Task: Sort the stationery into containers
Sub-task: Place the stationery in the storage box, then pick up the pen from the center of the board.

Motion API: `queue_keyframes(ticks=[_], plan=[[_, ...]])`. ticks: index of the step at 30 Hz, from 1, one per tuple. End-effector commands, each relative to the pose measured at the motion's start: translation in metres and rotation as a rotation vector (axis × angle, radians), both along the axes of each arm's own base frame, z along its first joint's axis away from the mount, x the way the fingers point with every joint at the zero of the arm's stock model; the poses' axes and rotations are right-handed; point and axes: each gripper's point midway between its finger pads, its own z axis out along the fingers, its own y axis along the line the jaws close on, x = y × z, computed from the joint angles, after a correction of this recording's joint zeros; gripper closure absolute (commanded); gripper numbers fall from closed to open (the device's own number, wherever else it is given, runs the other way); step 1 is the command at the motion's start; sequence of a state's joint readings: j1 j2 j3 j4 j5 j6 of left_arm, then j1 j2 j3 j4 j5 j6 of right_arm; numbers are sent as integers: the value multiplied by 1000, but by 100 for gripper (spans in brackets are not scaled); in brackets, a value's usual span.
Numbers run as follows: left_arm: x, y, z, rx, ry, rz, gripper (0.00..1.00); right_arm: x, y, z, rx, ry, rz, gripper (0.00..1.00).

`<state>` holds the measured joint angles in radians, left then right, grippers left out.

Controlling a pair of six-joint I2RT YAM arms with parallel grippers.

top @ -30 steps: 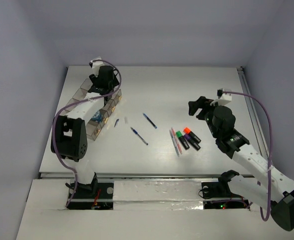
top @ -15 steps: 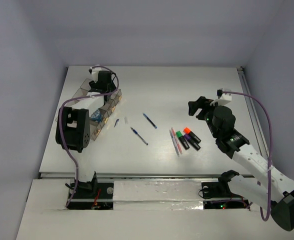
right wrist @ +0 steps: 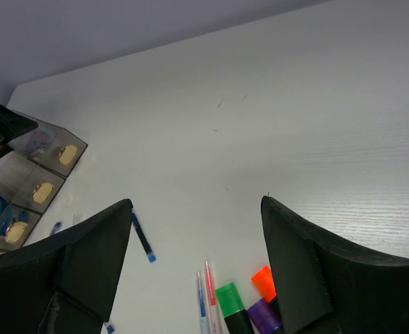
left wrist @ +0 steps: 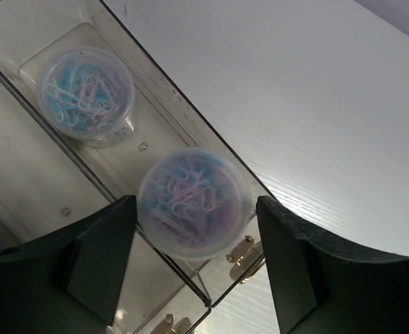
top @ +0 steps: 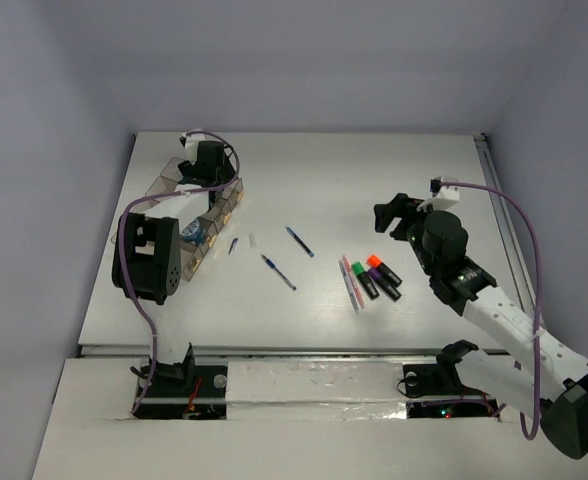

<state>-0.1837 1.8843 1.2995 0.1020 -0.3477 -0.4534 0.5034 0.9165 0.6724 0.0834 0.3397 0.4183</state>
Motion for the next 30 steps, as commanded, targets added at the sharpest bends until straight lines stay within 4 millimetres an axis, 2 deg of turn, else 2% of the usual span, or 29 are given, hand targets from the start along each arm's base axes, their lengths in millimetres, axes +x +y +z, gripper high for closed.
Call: queue_keyframes(ticks=[1, 4, 8, 11, 13, 14, 15, 16, 17, 18, 19, 20, 22, 23, 24, 26, 27, 30], plan=[[9, -1, 19, -6, -67, 9, 33, 5, 1, 29, 30, -80, -1, 20], [8, -4, 29, -8, -90, 4, 30, 5, 1, 29, 29, -78, -1, 20], [2, -19, 48, 4, -130, -11, 29, 5, 1, 30, 33, -81, 3, 20], [-11, -35, 61, 17, -163, -21, 35, 5, 3, 29, 29, -75, 13, 25], [-20, -58, 71, 12, -194, -56, 46, 5, 6, 25, 23, -64, 26, 42], [-31, -62, 78, 15, -210, -60, 54, 6, 7, 26, 20, -63, 33, 62], [-39, -70, 82, 11, -222, -71, 60, 7, 9, 27, 20, -61, 39, 71], [-49, -91, 86, 2, -239, -112, 72, 7, 11, 25, 15, -51, 48, 75], [-63, -96, 88, -3, -247, -130, 78, 8, 12, 22, 9, -42, 52, 85], [-71, -105, 89, -28, -260, -145, 87, 8, 14, 22, 8, -37, 59, 90], [-79, -113, 89, -43, -265, -170, 94, 8, 15, 22, 5, -36, 66, 93], [-99, -131, 81, -66, -253, -234, 100, 9, 16, 21, -3, -34, 73, 98], [-118, -153, 74, -120, -250, -290, 100, 10, 18, 18, -11, -19, 81, 100], [-138, -183, 69, -153, -235, -382, 100, 11, 18, 18, -13, -17, 78, 100], [-153, -196, 54, -160, -203, -422, 100, 13, 19, 13, -22, -2, 78, 100], [-178, -228, 36, -188, -154, -497, 100, 16, 19, 10, -34, 17, 70, 100], [-203, -255, 28, -199, -127, -570, 100, 17, 19, 8, -39, 26, 67, 100], [-236, -294, 7, -230, -66, -653, 100, 20, 16, 4, -62, 55, 47, 100]])
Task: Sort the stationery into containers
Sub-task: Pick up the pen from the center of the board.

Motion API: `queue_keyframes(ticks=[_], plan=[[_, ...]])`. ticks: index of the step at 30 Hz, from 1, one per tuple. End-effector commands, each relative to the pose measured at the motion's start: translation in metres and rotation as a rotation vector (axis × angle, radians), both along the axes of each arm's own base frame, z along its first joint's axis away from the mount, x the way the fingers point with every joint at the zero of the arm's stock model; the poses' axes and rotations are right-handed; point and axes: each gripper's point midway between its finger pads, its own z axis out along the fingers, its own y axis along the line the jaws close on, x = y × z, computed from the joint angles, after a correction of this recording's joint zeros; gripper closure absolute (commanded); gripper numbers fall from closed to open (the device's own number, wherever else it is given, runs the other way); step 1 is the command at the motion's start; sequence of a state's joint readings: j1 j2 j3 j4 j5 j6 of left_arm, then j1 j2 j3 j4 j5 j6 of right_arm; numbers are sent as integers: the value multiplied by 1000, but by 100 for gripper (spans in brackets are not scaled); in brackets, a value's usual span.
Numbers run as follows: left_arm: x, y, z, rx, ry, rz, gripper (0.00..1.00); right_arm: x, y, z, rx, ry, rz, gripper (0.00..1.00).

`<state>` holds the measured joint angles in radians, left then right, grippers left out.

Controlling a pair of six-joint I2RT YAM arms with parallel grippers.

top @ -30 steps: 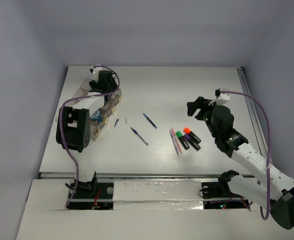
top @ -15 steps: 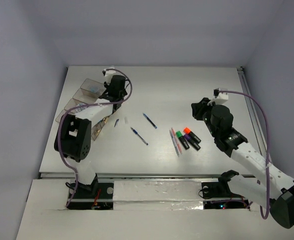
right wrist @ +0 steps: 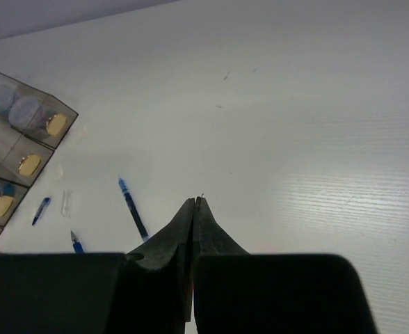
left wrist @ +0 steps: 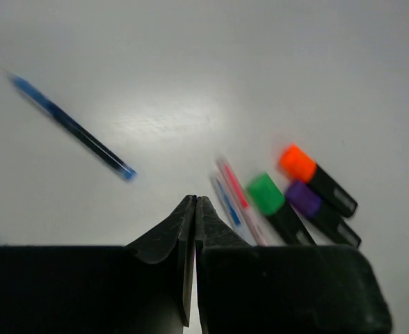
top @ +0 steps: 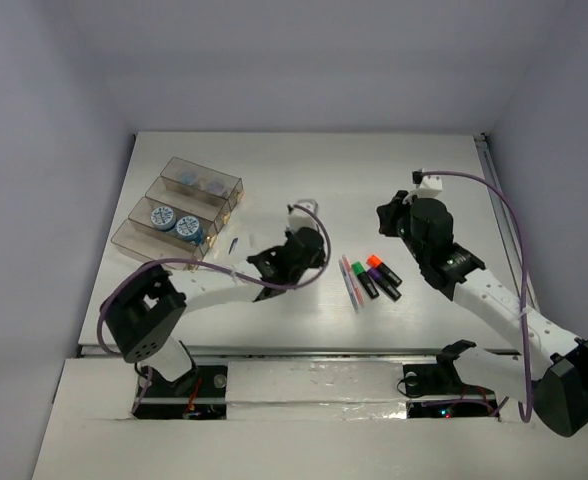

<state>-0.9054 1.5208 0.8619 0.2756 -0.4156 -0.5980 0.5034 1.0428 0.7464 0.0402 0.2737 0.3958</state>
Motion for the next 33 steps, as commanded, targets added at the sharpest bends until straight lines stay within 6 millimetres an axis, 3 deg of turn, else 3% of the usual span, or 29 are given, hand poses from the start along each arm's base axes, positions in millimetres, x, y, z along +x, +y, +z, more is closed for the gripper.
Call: queue_keyframes(ticks=[1, 4, 5, 10, 14, 22, 27, 33], plan=[[-34, -44, -13, -77, 53, -89, 100, 8, -5, 18, -15, -17, -30, 100], [-52, -70, -29, -74, 81, -146, 100, 4, -9, 8, -32, 26, -46, 100], [-55, -75, -45, -43, 105, -157, 100, 3, -10, 4, -37, 35, -51, 100], [-62, -97, -67, 2, 134, -175, 80, -3, -17, -16, -56, 76, -74, 100], [-59, -97, -71, 11, 131, -163, 72, -7, -17, -21, -49, 83, -66, 100], [-64, -95, -85, 64, 149, -144, 72, -9, -15, -24, -41, 78, -51, 100], [-69, -102, -80, 38, 137, -156, 72, -10, -15, -24, -42, 72, -42, 100], [-67, -99, -99, 106, 162, -135, 74, -13, -13, -22, -30, 64, -26, 100]])
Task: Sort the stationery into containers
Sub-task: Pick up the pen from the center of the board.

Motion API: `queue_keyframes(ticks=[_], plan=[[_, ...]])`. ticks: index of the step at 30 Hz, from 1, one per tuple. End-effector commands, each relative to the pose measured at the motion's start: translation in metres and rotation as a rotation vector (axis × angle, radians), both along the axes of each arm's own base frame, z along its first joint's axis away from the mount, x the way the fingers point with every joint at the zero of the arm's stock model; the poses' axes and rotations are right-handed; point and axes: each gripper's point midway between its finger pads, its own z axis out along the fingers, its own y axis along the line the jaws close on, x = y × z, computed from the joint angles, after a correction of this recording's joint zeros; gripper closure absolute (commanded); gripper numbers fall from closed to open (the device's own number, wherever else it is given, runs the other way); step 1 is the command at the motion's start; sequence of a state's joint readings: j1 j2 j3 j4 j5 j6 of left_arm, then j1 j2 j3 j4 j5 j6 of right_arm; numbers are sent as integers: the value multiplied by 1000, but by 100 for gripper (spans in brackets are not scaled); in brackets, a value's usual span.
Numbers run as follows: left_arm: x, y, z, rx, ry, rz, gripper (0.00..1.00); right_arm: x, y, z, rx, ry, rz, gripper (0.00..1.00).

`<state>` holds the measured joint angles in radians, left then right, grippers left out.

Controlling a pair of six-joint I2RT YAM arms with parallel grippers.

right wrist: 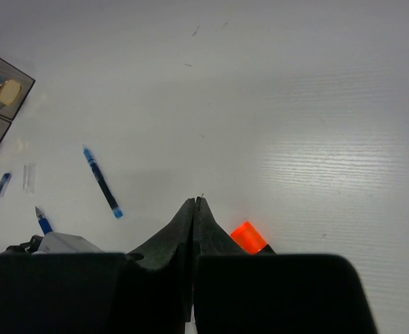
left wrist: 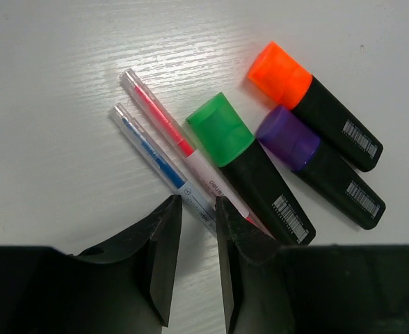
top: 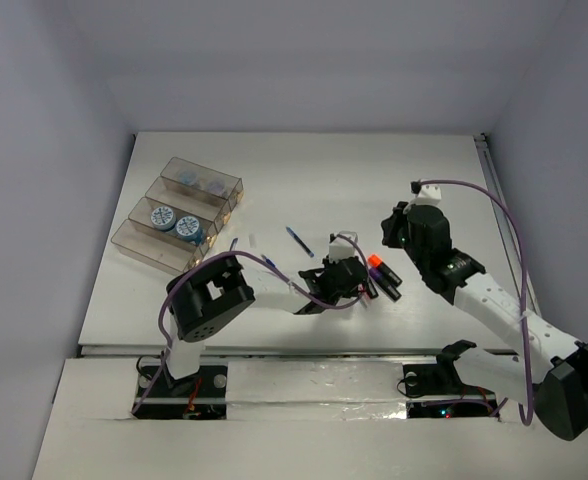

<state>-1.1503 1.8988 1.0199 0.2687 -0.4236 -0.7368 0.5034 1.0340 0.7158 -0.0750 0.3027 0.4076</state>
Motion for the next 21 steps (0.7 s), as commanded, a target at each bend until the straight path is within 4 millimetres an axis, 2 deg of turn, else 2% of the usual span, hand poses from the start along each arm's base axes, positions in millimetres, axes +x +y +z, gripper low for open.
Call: queue_keyframes(ticks=[1, 9, 11, 14, 15, 19, 21], plan=[[4, 3, -1, 25, -5, 34, 76, 1, 1, 15, 34, -55, 6, 100], [6, 20, -11, 102, -7, 74, 83, 0, 0, 15, 37, -57, 7, 100], [5, 28, -16, 141, -7, 85, 88, 0, 0, 17, 40, -62, 7, 100], [3, 41, -21, 183, -3, 95, 89, 0, 0, 17, 41, -62, 8, 100], [2, 46, -20, 193, -8, 97, 88, -1, 1, 17, 43, -63, 9, 100], [2, 51, -20, 222, -15, 96, 71, 0, 2, 17, 50, -67, 15, 100], [3, 49, -19, 220, -18, 94, 70, 0, 3, 17, 49, -66, 16, 100]])
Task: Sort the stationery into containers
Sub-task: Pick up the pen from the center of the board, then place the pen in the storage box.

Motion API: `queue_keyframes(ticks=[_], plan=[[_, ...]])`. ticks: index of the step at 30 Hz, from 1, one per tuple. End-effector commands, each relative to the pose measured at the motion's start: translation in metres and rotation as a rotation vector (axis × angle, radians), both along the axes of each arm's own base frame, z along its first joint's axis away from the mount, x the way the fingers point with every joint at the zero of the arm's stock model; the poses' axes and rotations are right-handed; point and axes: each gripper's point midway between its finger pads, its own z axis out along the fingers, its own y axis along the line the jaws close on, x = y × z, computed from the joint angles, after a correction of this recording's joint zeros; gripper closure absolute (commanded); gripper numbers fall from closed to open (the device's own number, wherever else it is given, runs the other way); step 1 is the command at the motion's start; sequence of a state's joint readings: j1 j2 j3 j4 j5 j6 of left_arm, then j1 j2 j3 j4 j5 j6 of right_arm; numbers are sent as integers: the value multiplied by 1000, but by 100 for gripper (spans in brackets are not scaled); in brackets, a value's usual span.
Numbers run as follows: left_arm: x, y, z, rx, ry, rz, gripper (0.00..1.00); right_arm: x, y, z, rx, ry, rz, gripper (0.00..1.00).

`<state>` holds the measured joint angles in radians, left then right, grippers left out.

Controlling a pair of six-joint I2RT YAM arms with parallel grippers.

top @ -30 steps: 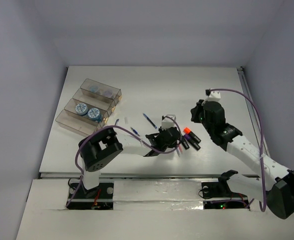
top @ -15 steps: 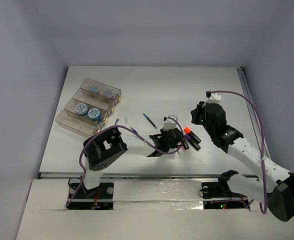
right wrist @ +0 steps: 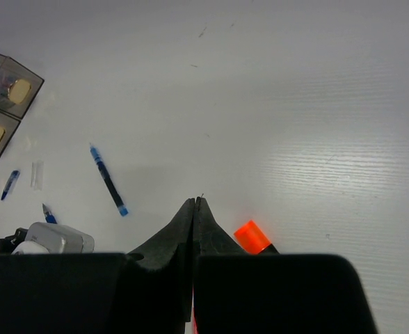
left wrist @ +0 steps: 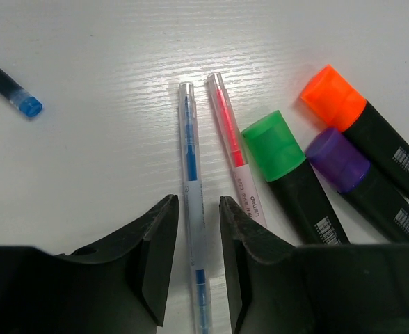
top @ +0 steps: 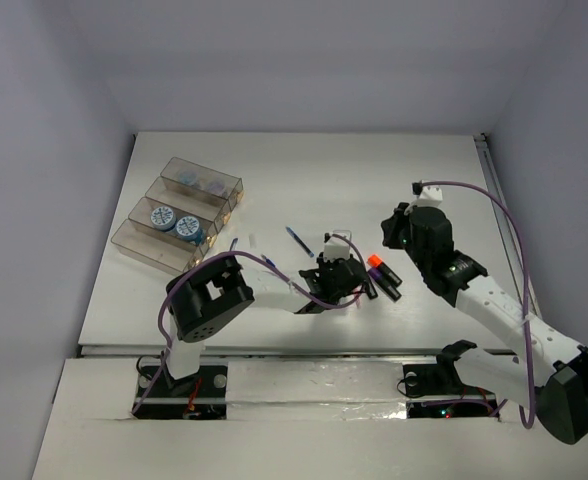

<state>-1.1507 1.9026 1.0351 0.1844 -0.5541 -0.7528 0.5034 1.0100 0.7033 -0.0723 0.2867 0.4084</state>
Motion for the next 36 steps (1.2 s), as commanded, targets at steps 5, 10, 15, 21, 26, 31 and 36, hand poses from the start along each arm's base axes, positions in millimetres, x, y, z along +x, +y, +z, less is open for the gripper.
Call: queue_keyframes(ticks=[5, 10, 15, 21, 26, 31, 36], plan=[[-11, 18, -19, 117, 51, -29, 79, 3, 2, 18, 41, -67, 7, 100], [-9, 19, -15, 124, 41, -25, 100, 2, 1, 23, 49, -82, 5, 100], [0, 16, 34, 58, -35, -9, 100, -1, 1, 37, 78, -132, 13, 100], [38, 34, 122, -70, -189, 98, 100, -3, 5, 40, 97, -145, 37, 99], [99, 87, 172, -215, -259, 249, 100, -3, 12, 28, 103, -115, 66, 98], [143, 183, 224, -377, -383, 471, 100, -3, 19, 22, 108, -100, 95, 97], [162, 271, 223, -452, -431, 699, 100, -3, 25, 16, 110, -83, 123, 96]])
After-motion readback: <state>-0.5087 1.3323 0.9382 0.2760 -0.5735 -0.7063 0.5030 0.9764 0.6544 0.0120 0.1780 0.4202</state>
